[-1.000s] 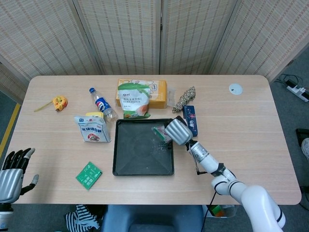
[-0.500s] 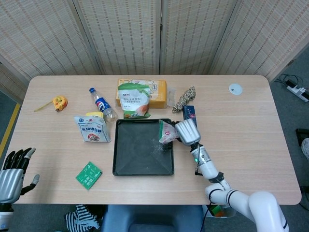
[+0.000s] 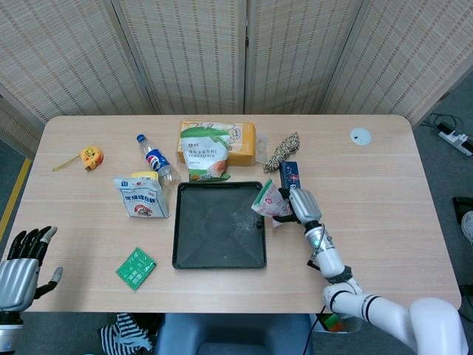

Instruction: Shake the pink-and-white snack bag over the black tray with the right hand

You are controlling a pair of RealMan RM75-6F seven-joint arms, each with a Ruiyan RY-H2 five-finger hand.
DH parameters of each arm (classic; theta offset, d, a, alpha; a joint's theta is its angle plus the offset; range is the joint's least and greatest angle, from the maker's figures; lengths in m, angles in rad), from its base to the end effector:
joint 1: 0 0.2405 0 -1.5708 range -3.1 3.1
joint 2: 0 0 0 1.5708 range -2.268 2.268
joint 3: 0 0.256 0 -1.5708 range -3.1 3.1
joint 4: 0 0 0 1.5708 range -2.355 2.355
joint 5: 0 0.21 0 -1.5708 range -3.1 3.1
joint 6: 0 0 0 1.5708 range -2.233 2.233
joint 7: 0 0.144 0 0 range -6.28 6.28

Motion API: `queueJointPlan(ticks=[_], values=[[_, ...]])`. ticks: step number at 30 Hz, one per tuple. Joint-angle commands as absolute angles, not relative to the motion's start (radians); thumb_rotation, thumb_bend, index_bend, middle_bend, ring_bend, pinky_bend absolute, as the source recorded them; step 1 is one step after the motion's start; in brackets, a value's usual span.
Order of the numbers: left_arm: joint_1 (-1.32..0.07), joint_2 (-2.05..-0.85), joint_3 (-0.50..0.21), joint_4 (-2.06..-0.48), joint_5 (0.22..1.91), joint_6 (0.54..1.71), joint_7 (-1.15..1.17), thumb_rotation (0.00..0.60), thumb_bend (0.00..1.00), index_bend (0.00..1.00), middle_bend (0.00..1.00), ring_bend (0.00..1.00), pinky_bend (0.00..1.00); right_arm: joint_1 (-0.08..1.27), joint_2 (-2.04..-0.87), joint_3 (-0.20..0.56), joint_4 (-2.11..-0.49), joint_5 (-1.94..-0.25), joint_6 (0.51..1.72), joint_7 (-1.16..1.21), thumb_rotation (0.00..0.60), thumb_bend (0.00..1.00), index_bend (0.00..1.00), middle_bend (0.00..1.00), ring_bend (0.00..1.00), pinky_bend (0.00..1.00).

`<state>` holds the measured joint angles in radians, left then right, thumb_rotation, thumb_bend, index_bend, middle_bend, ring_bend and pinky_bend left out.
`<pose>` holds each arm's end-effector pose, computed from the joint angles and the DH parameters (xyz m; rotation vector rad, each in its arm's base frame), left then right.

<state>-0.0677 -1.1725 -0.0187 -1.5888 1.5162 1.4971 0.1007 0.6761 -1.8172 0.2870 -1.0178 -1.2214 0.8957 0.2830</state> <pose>-0.3133 0.1691 0.1404 -1.4241 -0.8675 -0.8368 -0.1954 -0.3719 -0.0580 1.4802 -1.4461 1.1927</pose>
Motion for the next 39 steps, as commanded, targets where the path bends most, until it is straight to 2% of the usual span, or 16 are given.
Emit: queueJointPlan(ticks=[1, 9, 16, 27, 39], values=[[-0.065, -1.171, -0.017, -1.592, 1.518, 1.500, 0.104, 0.600, 0.42, 0.08, 0.11, 0.10, 0.03, 0.655, -1.789, 0.291, -1.037, -1.238, 0.860, 0.437, 0.600, 0.53, 1.00, 0.78, 1.00, 0.89], [-0.059, -1.165, -0.016, -1.604, 1.516, 1.509, 0.110, 0.600, 0.42, 0.08, 0.11, 0.10, 0.03, 0.638, -1.765, 0.249, -0.983, -1.409, 0.914, 0.916, 0.600, 0.53, 1.00, 0.78, 1.00, 0.89], [-0.060, -1.160, -0.017, -1.616, 1.517, 1.508, 0.119, 0.600, 0.42, 0.08, 0.11, 0.10, 0.03, 0.632, -1.775, 0.201, -0.910, -1.479, 0.979, 1.111, 0.600, 0.53, 1.00, 0.78, 1.00, 0.89], [-0.062, -1.157, -0.014, -1.635, 1.523, 1.506, 0.134, 0.600, 0.42, 0.07, 0.11, 0.10, 0.03, 0.632, -1.771, 0.108, -0.824, -1.520, 0.946, 1.164, 0.600, 0.53, 1.00, 0.75, 1.00, 0.89], [-0.071, -1.154, -0.016, -1.665, 1.524, 1.496, 0.168, 0.600, 0.42, 0.07, 0.11, 0.10, 0.03, 0.683, -1.860, 0.051, -0.652, -1.557, 0.896, 1.158, 0.600, 0.53, 0.99, 0.73, 1.00, 0.84]])
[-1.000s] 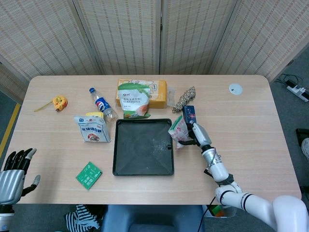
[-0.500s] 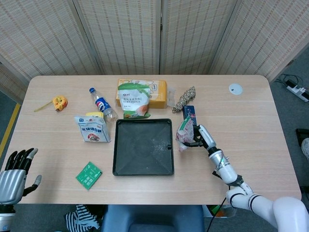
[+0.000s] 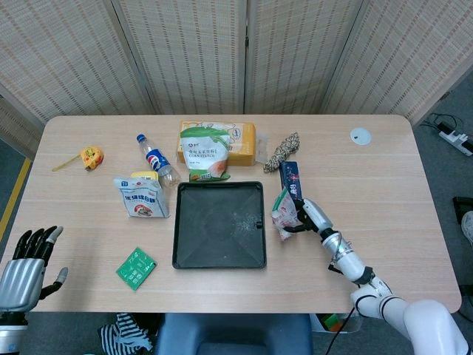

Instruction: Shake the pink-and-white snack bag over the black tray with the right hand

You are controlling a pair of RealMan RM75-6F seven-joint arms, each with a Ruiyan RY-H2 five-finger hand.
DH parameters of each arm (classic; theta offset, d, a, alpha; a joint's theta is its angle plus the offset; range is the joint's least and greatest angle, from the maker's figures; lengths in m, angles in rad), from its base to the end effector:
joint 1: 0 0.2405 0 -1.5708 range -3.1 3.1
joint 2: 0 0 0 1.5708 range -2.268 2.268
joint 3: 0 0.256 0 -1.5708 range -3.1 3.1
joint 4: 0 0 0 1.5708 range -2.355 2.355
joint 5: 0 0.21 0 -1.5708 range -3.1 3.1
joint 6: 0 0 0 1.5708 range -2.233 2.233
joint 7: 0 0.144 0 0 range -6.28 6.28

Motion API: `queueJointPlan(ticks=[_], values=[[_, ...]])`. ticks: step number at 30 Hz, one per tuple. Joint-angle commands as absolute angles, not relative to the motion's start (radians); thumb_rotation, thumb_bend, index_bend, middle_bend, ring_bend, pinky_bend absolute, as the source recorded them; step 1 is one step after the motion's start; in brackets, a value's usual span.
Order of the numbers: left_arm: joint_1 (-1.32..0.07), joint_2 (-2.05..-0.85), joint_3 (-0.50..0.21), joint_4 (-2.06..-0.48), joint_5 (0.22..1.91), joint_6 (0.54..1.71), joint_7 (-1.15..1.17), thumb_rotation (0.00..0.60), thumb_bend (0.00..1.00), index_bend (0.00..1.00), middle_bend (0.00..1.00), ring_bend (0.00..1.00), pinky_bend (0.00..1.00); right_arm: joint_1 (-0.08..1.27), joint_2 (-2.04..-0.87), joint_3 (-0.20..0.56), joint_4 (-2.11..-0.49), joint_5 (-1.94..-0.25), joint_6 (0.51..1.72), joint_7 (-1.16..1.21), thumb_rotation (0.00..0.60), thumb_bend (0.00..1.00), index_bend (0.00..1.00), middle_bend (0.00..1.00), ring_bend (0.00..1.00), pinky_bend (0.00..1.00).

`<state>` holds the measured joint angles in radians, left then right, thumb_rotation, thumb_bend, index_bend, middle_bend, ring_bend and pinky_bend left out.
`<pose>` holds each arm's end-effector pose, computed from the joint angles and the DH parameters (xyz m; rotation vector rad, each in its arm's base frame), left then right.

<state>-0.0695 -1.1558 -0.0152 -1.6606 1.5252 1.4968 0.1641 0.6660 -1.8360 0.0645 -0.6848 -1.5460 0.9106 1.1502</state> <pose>-0.2991 0.1680 0.1387 -1.4427 -0.8583 -0.8355 -0.2566 -0.3612 -0.0602 1.4497 -1.8272 1.3145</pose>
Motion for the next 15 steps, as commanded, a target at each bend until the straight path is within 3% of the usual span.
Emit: queueJointPlan(ticks=[1, 8, 15], values=[[-0.071, -1.153, -0.016, -1.668, 1.523, 1.495, 0.171, 0.600, 0.42, 0.07, 0.11, 0.10, 0.03, 0.690, -1.870, 0.046, -0.635, -1.561, 0.891, 1.163, 0.600, 0.53, 0.99, 0.72, 1.00, 0.84], [-0.072, -1.151, -0.015, -1.683, 1.520, 1.490, 0.187, 0.600, 0.42, 0.07, 0.11, 0.10, 0.03, 0.716, -1.924, 0.029, -0.542, -1.572, 0.875, 1.181, 0.600, 0.53, 0.93, 0.66, 1.00, 0.84], [-0.072, -1.149, -0.015, -1.691, 1.519, 1.490, 0.196, 0.600, 0.42, 0.07, 0.11, 0.10, 0.03, 0.720, -1.943, 0.009, -0.501, -1.578, 0.870, 1.197, 0.600, 0.53, 0.72, 0.49, 0.99, 0.82]])
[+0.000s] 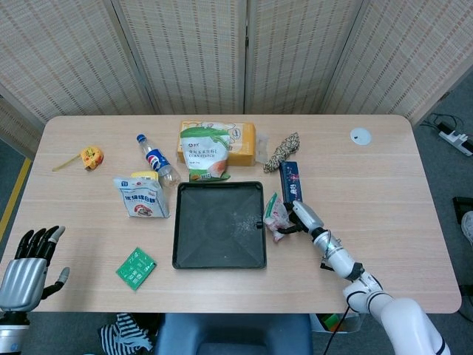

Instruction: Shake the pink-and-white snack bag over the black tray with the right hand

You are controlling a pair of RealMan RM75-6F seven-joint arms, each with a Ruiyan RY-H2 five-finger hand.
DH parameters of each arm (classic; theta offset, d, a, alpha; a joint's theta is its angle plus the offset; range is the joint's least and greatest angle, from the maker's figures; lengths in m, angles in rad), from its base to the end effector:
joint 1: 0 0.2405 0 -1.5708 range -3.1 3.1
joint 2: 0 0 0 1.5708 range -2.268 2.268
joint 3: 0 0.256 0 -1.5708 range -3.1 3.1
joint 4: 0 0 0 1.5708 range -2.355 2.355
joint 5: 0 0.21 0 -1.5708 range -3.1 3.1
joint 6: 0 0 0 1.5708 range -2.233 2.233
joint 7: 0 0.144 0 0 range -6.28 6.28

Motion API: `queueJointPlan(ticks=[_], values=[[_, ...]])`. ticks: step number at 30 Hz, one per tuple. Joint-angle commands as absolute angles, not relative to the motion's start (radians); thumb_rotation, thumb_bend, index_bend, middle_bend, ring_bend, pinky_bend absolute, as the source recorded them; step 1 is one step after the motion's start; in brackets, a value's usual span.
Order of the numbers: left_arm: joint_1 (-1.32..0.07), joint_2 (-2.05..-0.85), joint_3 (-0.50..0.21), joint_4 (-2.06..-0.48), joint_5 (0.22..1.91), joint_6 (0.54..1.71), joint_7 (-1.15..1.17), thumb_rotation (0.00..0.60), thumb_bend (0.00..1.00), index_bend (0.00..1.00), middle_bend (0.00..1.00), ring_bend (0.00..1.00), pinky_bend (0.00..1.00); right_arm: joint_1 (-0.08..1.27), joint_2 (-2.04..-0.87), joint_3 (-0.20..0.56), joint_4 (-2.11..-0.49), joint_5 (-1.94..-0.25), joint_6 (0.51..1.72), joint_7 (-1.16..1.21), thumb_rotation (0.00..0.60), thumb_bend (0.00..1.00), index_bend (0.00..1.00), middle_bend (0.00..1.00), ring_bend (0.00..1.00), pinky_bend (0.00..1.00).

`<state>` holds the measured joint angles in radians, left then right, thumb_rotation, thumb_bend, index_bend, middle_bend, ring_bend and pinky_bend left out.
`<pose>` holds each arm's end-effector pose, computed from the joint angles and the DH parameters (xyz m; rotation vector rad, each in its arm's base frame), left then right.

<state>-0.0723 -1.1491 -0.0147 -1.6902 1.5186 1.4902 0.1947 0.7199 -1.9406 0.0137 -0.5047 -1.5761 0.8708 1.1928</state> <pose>-0.2944 0.1683 0.1379 -1.4485 -0.8585 -0.8245 -0.2516 -0.3698 -0.0833 1.5482 -1.7851 1.2256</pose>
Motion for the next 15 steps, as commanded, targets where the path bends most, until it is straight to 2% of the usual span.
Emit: queueJointPlan(ticks=[1, 4, 9, 15], values=[[-0.072, -1.149, -0.015, -1.692, 1.519, 1.491, 0.196, 0.600, 0.42, 0.07, 0.11, 0.10, 0.03, 0.720, -1.942, 0.006, -0.500, -1.580, 0.871, 1.199, 0.600, 0.53, 0.69, 0.47, 0.99, 0.82], [-0.072, -1.149, -0.014, -1.693, 1.520, 1.492, 0.197, 0.600, 0.42, 0.07, 0.11, 0.10, 0.03, 0.715, -1.937, 0.003, -0.503, -1.580, 0.885, 1.198, 0.600, 0.52, 0.59, 0.40, 0.96, 0.81], [-0.073, -1.150, -0.016, -1.692, 1.521, 1.493, 0.193, 0.600, 0.42, 0.07, 0.11, 0.10, 0.03, 0.702, -1.907, 0.002, -0.534, -1.578, 0.923, 1.179, 0.600, 0.45, 0.43, 0.31, 0.93, 0.78], [-0.076, -1.155, -0.016, -1.684, 1.524, 1.490, 0.186, 0.600, 0.42, 0.07, 0.11, 0.10, 0.03, 0.689, -1.863, 0.005, -0.592, -1.570, 0.943, 1.138, 0.600, 0.42, 0.29, 0.25, 0.92, 0.76]])
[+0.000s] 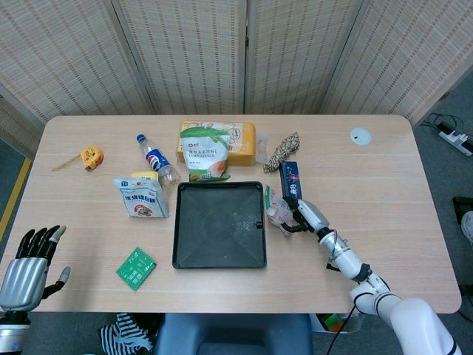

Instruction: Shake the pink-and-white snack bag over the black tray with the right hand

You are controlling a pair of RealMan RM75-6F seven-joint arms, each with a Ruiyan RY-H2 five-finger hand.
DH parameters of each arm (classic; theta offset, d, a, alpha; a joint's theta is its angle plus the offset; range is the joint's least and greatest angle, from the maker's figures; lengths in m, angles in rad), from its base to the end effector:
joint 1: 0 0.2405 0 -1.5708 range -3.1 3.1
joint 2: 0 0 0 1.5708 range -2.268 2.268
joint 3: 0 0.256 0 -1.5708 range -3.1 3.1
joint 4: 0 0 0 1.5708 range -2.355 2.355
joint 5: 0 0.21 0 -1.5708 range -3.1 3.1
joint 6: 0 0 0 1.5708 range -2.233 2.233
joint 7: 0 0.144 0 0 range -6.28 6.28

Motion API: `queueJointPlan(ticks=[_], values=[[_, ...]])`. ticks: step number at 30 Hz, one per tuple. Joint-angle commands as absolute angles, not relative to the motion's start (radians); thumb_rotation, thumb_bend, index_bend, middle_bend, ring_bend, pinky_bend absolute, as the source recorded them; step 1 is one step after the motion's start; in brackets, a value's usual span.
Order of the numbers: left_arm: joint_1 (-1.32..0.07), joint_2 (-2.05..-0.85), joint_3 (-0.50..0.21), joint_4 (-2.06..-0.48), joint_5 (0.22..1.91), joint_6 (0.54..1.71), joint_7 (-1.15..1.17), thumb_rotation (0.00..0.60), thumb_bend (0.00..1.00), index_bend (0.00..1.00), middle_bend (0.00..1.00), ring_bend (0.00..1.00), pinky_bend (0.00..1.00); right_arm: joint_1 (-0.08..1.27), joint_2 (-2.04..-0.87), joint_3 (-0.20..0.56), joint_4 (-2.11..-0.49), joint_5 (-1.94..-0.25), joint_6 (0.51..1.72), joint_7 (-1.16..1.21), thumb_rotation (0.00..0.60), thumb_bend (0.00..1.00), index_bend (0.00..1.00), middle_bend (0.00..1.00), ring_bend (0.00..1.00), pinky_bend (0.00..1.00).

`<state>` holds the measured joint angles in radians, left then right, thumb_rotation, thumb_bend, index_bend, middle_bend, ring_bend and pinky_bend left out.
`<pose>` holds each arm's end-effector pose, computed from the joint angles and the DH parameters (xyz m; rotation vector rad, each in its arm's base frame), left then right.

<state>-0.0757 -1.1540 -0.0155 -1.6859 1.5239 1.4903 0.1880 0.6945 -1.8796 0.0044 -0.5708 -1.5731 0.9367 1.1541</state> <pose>-0.2935 0.1695 0.1366 -1.4515 -0.8587 -0.8361 -0.2573 -0.3662 -0.0645 1.5657 -1.7298 1.2687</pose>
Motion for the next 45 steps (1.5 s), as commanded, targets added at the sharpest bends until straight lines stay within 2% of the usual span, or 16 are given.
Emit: queueJointPlan(ticks=[1, 9, 15, 25, 33, 35, 38, 41, 45], values=[[-0.076, -1.156, -0.016, -1.683, 1.525, 1.491, 0.185, 0.600, 0.42, 0.07, 0.11, 0.10, 0.03, 0.687, -1.854, 0.005, -0.607, -1.569, 0.947, 1.128, 0.600, 0.42, 0.27, 0.25, 0.91, 0.75], [-0.074, -1.157, -0.014, -1.674, 1.529, 1.497, 0.171, 0.600, 0.42, 0.07, 0.11, 0.10, 0.03, 0.675, -1.799, 0.005, -0.706, -1.558, 0.952, 1.039, 0.600, 0.42, 0.15, 0.18, 0.88, 0.73], [-0.071, -1.156, -0.013, -1.668, 1.532, 1.502, 0.163, 0.600, 0.42, 0.07, 0.11, 0.10, 0.03, 0.665, -1.775, 0.006, -0.759, -1.549, 0.956, 0.987, 0.600, 0.42, 0.01, 0.11, 0.85, 0.69], [-0.078, -1.159, -0.019, -1.660, 1.533, 1.498, 0.153, 0.600, 0.42, 0.07, 0.11, 0.10, 0.03, 0.633, -1.658, -0.001, -0.932, -1.537, 0.976, 0.860, 0.600, 0.34, 0.00, 0.02, 0.79, 0.63], [-0.080, -1.154, -0.028, -1.655, 1.528, 1.504, 0.145, 0.600, 0.42, 0.07, 0.11, 0.10, 0.02, 0.573, -1.488, 0.008, -1.150, -1.523, 1.072, 0.678, 0.600, 0.34, 0.00, 0.03, 0.77, 0.63], [-0.079, -1.154, -0.034, -1.653, 1.519, 1.506, 0.149, 0.600, 0.42, 0.07, 0.11, 0.10, 0.02, 0.551, -1.413, 0.005, -1.239, -1.502, 1.078, 0.585, 0.600, 0.34, 0.00, 0.06, 0.74, 0.63], [-0.079, -1.160, -0.043, -1.647, 1.507, 1.512, 0.146, 0.600, 0.42, 0.07, 0.11, 0.10, 0.02, 0.506, -1.322, 0.009, -1.360, -1.460, 1.120, 0.410, 0.600, 0.34, 0.01, 0.09, 0.57, 0.62], [-0.078, -1.164, -0.049, -1.640, 1.502, 1.518, 0.144, 0.600, 0.42, 0.07, 0.11, 0.10, 0.02, 0.461, -1.260, 0.010, -1.449, -1.425, 1.174, 0.253, 0.600, 0.34, 0.04, 0.10, 0.43, 0.56], [-0.078, -1.174, -0.057, -1.635, 1.501, 1.529, 0.149, 0.600, 0.43, 0.07, 0.11, 0.10, 0.02, 0.407, -1.166, 0.001, -1.576, -1.400, 1.229, 0.134, 0.600, 0.34, 0.04, 0.10, 0.16, 0.23]])
